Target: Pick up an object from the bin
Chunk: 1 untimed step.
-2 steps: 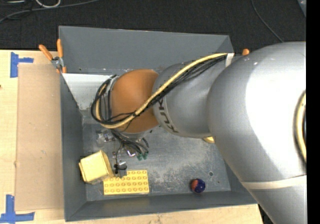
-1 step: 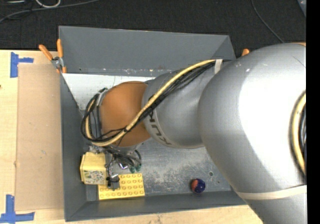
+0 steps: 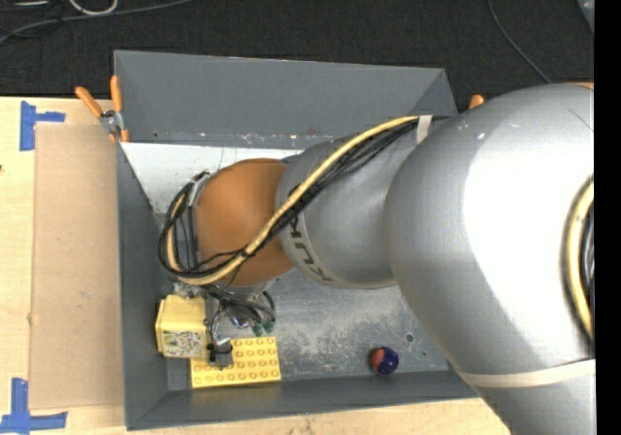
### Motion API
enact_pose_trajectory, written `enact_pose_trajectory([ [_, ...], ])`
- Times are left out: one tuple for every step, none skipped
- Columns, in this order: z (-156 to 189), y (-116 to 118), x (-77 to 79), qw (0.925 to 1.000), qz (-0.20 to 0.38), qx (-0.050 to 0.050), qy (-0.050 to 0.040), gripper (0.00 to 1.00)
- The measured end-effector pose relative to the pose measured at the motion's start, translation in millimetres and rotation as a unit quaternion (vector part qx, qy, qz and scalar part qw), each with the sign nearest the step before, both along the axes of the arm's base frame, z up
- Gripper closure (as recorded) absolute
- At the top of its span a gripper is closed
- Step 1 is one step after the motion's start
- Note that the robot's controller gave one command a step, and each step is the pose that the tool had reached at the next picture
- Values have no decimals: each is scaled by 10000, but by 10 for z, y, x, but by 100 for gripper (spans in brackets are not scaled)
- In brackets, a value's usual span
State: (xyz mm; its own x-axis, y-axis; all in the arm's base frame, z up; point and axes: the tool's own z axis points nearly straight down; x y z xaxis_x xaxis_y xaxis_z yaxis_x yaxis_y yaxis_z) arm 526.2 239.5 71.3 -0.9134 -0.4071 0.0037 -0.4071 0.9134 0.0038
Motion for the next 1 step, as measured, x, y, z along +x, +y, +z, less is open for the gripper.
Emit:
enact_pose_trajectory([
  [3, -9, -201, 9995, 316, 13, -3, 0],
])
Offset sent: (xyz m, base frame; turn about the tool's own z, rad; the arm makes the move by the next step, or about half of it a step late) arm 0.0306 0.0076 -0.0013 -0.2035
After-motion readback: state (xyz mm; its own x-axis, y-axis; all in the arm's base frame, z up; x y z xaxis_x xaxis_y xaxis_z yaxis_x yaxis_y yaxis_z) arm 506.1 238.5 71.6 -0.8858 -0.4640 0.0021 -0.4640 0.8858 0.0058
